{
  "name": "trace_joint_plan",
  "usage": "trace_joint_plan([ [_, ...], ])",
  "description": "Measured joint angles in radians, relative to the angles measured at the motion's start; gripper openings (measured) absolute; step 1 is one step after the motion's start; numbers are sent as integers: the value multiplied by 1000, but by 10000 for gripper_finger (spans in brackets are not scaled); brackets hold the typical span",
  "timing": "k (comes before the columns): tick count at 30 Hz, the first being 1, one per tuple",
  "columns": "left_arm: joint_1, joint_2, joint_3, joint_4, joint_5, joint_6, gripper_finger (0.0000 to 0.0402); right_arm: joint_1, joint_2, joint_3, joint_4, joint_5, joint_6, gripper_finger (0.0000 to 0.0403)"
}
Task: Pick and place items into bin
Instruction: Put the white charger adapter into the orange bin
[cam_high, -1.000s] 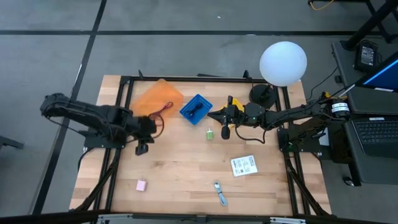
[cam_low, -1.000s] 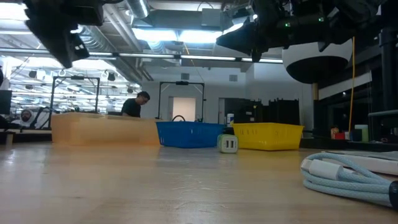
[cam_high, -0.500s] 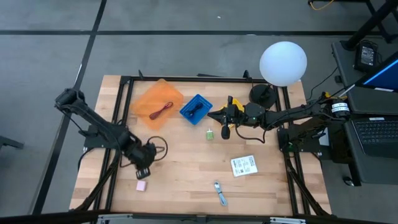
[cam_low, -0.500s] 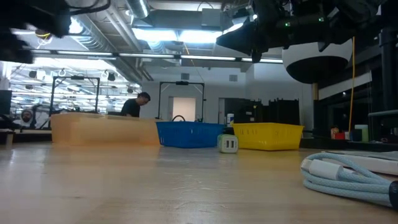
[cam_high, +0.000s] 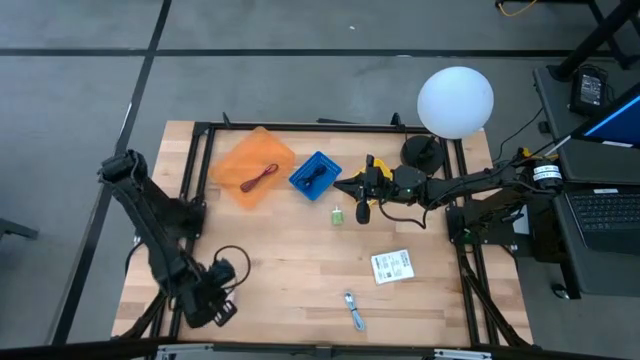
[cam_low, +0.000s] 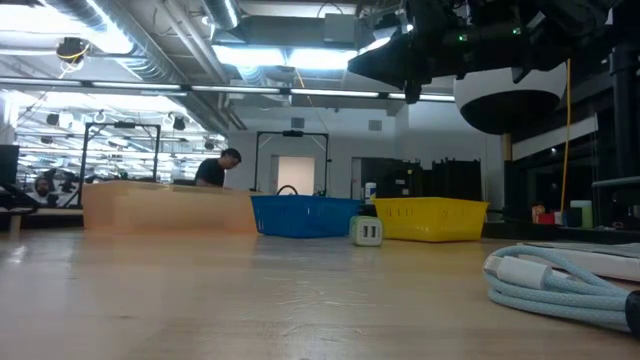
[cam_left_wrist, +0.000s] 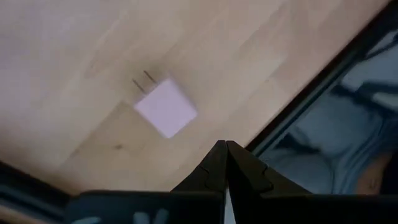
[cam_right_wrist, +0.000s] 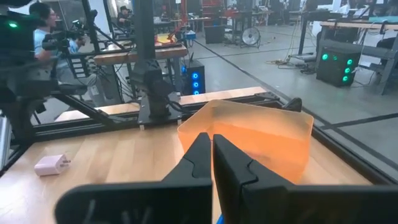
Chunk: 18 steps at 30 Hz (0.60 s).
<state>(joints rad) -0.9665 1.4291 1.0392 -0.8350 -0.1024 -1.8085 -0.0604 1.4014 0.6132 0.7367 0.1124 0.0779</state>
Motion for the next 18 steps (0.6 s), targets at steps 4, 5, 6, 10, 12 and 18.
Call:
trace_joint_plan([
  [4,-52,65,43,1,-60,-79,3,20,0,0,-9,1,-1,0],
  [5,-58,84,48,2,-55,-93,3,27,0,0,-10,0,-4,0],
  [6,-63,102,49,3,-49,-112,3,34,0,0,-9,0,-4,0],
  [10,-68,163,50,1,-36,-163,3,54,0,0,-10,-1,-28,0],
  [12,-65,189,50,0,-37,-175,3,62,0,0,-17,0,-34,0],
  [18,-55,205,50,1,-38,-198,3,68,0,0,-21,0,-34,0],
])
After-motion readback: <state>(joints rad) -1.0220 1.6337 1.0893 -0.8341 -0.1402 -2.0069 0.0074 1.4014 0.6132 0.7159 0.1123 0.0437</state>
